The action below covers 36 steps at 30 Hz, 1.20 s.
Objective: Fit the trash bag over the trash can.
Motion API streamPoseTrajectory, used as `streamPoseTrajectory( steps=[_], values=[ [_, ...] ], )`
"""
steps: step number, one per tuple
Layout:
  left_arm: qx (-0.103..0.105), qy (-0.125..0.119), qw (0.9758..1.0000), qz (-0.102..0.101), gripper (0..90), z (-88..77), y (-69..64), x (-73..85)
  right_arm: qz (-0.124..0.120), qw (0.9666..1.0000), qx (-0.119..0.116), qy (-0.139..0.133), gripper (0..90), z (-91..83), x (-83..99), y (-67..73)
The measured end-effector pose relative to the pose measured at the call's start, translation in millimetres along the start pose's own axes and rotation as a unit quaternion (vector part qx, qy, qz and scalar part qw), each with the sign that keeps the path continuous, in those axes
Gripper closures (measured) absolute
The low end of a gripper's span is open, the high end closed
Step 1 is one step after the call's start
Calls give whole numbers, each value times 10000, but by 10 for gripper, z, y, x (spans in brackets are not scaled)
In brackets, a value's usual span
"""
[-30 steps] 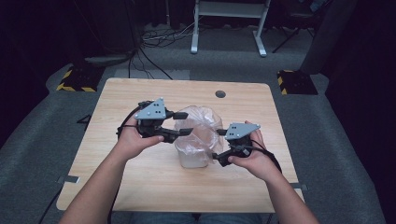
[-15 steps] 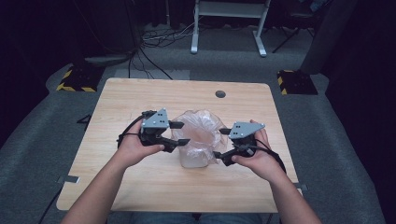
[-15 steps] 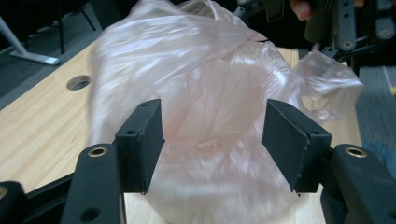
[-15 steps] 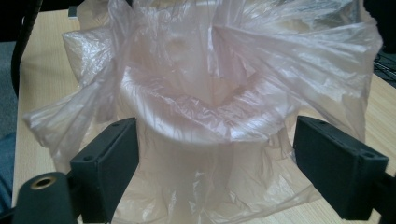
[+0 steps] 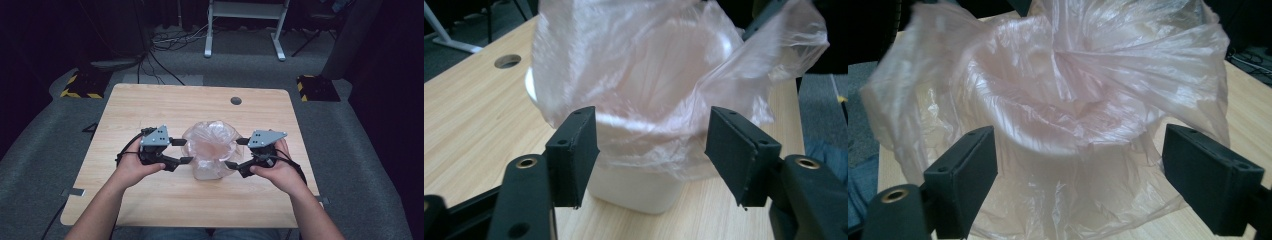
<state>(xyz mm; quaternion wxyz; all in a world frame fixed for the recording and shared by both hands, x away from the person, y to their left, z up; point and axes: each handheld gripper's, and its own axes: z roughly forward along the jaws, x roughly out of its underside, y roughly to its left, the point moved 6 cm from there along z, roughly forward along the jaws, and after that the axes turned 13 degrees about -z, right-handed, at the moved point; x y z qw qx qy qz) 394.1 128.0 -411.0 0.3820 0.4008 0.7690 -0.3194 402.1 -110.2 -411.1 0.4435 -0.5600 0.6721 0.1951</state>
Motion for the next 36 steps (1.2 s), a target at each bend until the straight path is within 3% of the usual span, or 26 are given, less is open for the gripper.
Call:
streamPoseTrajectory(
  steps=[5,9,13,17,21,25,29,33,36],
  values=[
    [-25,197,9998,9,336,92,2,116,60,10000,-36,-3,155,64,33,31],
    [-248,415,9988,55,325,218,82,208,59,9999,-54,70,156,146,81,47],
    [-341,591,9977,-31,318,321,155,304,53,9998,-29,211,156,218,162,47],
    [-326,618,9974,-159,321,382,191,381,113,9995,-59,299,156,296,259,62],
    [-361,451,9980,-266,319,296,206,374,125,9995,-23,285,156,304,284,69],
    [-365,9,9988,-327,318,98,201,252,77,9997,15,215,156,237,228,65],
    [-384,-443,9976,-369,326,-101,160,58,-20,9999,94,121,157,139,123,56],
    [-429,-898,9948,-217,334,-302,90,-171,-50,9999,123,66,155,91,63,49],
    [-337,-1145,9927,-149,345,-370,0,-305,-91,9999,138,42,156,75,22,42]
  ],
)
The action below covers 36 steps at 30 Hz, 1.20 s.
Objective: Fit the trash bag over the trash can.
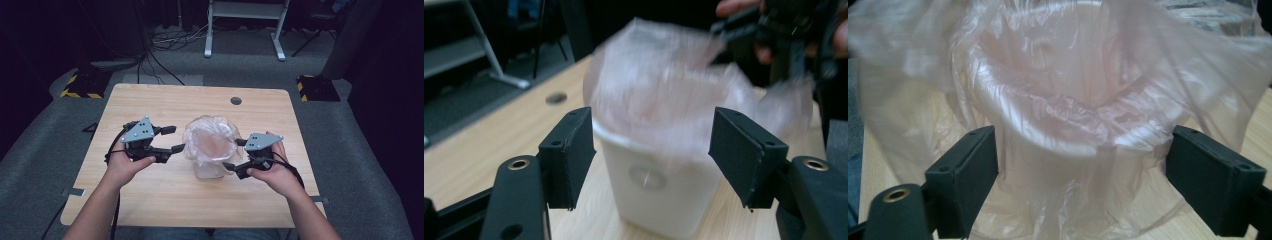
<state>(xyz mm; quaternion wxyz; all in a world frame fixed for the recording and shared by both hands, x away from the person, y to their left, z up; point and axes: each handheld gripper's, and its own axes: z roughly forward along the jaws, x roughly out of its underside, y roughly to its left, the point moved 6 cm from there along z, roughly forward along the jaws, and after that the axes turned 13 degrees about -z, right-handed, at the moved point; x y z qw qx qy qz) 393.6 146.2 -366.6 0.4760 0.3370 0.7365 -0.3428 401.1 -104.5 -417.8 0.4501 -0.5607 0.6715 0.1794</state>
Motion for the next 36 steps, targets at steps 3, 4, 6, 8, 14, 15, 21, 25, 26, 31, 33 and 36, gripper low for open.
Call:
streamPoseTrajectory(
  steps=[3,4,6,8,14,15,21,25,26,31,33,36],
  values=[
    [154,0,9998,87,350,60,-108,-88,-43,10000,15,-5,153,2,-34,4],
    [148,39,9998,114,356,100,-122,-88,-47,10000,24,-13,152,4,-45,7],
    [184,234,9994,175,359,250,-149,-55,-55,10000,43,-17,152,5,-56,8],
    [267,252,9993,61,364,368,-156,-40,-67,10000,46,-15,152,5,-60,7],
    [-64,499,9987,-109,392,523,-61,36,-103,9999,48,18,154,0,-51,19],
    [-93,563,9983,-128,392,521,-53,62,-103,9999,48,18,154,0,-51,19],
    [-89,796,9968,-44,390,392,-14,240,-67,10000,21,11,157,-15,-22,29],
    [87,743,9972,-50,377,335,-23,313,-42,10000,5,-1,154,-8,-4,37],
    [50,792,9968,65,366,326,-18,335,-31,10000,8,4,154,-6,4,35],
    [80,877,9961,56,322,357,4,441,104,9999,-43,-14,155,11,67,22],
    [130,897,9959,10,322,394,11,484,129,9999,-33,-4,153,22,80,20],
    [-40,1106,9937,173,339,461,41,593,177,9998,-56,7,155,49,117,12]
  ],
)
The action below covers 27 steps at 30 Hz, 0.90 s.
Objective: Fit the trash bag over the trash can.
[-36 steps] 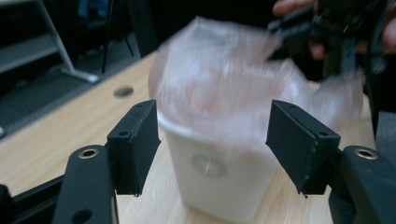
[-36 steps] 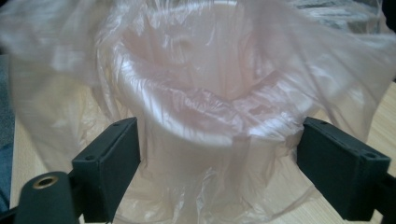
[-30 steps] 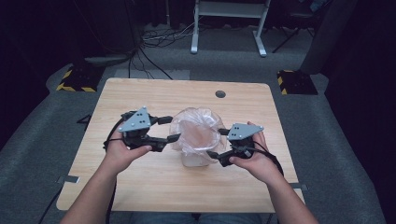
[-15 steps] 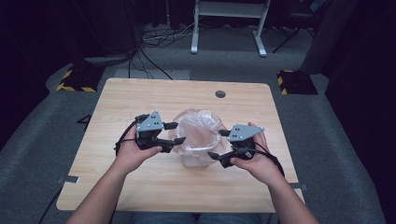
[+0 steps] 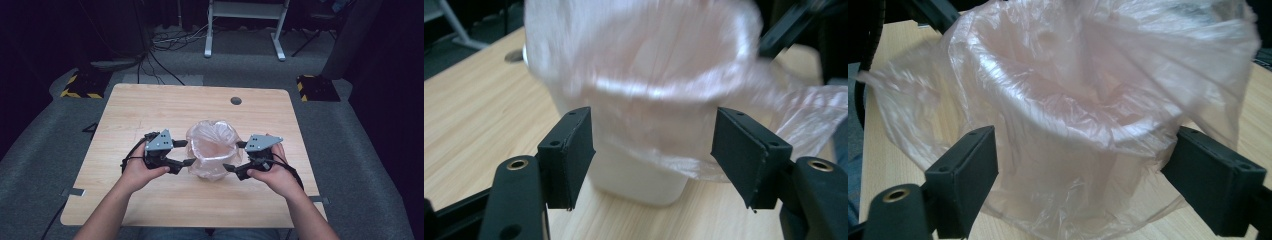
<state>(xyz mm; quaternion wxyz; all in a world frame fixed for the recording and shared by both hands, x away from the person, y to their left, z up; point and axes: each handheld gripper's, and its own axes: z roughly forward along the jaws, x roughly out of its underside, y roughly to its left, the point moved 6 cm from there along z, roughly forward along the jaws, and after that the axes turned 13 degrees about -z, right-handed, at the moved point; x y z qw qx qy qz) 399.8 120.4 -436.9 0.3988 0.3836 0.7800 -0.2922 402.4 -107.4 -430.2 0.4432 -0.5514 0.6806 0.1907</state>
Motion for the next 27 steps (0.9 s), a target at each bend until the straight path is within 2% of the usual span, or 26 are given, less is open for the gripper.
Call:
streamPoseTrajectory(
  steps=[6,9,16,20,21,24,27],
  values=[
    [-162,249,9995,-63,341,128,70,118,63,10000,-20,-10,156,-6,43,-2],
    [-236,359,9990,-108,342,166,106,142,56,10000,9,-77,157,-72,25,-2],
    [-317,383,9983,-302,351,238,174,216,120,9995,123,-279,166,-287,-44,-48],
    [-426,408,9975,-379,356,246,229,237,191,9990,23,-399,167,-378,-72,-28],
    [-432,411,9974,-396,356,243,243,237,189,9987,-64,-472,196,-433,-93,-5],
    [-490,388,9971,-434,356,237,268,230,166,9984,-117,-521,224,-481,-109,15],
    [-500,364,9969,-486,355,233,283,225,45,9984,-85,-564,341,-568,-143,46]
  ],
)
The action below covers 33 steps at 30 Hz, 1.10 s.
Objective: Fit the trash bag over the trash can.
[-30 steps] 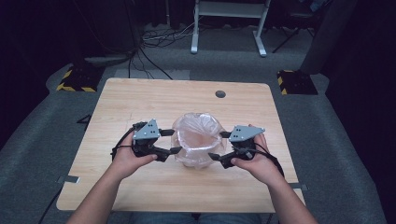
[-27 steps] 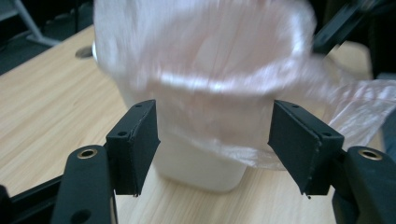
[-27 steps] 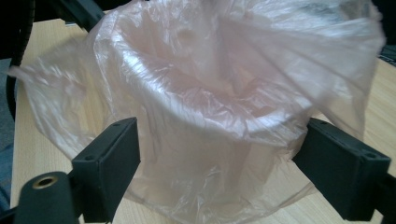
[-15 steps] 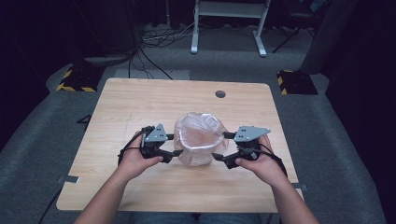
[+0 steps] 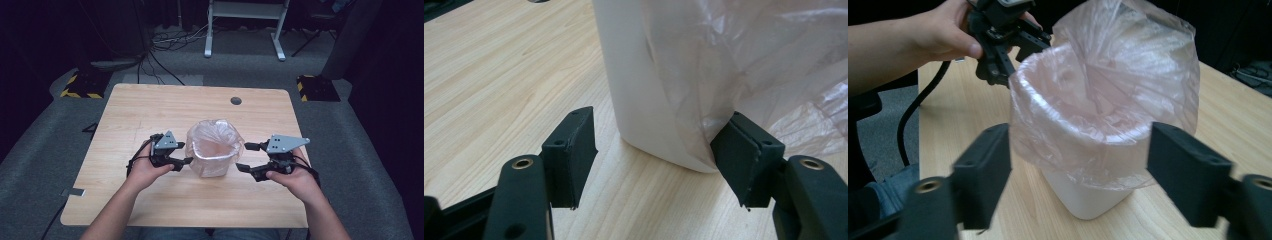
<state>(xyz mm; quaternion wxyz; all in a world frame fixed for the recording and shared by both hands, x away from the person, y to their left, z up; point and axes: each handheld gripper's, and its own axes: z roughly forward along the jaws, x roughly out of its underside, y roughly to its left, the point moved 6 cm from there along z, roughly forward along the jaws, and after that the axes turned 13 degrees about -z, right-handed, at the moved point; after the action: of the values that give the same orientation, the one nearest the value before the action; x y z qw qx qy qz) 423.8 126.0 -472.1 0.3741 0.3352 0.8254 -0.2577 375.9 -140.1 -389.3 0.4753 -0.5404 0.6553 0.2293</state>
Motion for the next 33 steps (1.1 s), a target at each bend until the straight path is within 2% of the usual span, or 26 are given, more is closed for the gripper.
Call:
streamPoseTrajectory(
  steps=[1,4,7,9,10,11,12,13,14,17,19,21,22,23,24,27,29,33],
  values=[
    [-24,-2,10000,20,354,-5,8,-3,-103,9999,93,-5,381,-36,-29,14],
    [-68,-47,10000,1,354,-17,20,-16,-154,9999,-36,17,457,-93,-106,87],
    [-111,-104,9999,-79,353,-24,26,-32,-192,9996,-155,-104,501,-156,-216,144],
    [-199,-161,9996,-134,349,-32,43,-52,-224,9995,-131,-157,507,-182,-276,147],
    [-189,-215,9994,-213,347,-35,40,-69,-312,9993,-39,-178,497,-182,-309,129],
    [-274,-265,9991,-196,347,-53,53,-91,-478,9987,119,-161,463,-164,-344,93],
    [-266,-302,9989,-223,347,-60,50,-107,-643,9975,272,-127,418,-137,-367,56],
    [-308,-348,9987,-219,347,-75,58,-136,-740,9966,358,-104,385,-110,-382,33],
    [-286,-385,9984,-295,347,-76,49,-155,-860,9954,412,-44,353,-52,-399,5],
    [-394,-435,9978,-292,351,-89,85,-222,-959,9949,289,94,332,134,-419,-10],
    [-340,-452,9977,-385,401,-98,89,-257,-860,9958,274,182,401,239,-416,-44],
    [-356,-495,9971,-459,430,-114,100,-292,-672,9970,218,321,571,333,-405,-106],
    [-368,-511,9970,-453,440,-124,107,-306,-573,9973,206,412,698,381,-398,-165],
    [-343,-541,9969,-452,456,-144,110,-326,-514,9975,188,448,757,403,-399,-202],
    [-297,-570,9967,-500,475,-152,102,-335,-341,9983,165,450,828,433,-408,-270],
    [-310,-632,9963,-488,476,-184,111,-361,70,9992,298,275,891,471,-450,-466],
    [-316,-646,9961,-508,476,-181,132,-369,181,9989,402,186,894,492,-470,-588],
    [-328,-583,9964,-521,499,-129,167,-361,313,9975,550,301,884,598,-400,-854]
  ],
)
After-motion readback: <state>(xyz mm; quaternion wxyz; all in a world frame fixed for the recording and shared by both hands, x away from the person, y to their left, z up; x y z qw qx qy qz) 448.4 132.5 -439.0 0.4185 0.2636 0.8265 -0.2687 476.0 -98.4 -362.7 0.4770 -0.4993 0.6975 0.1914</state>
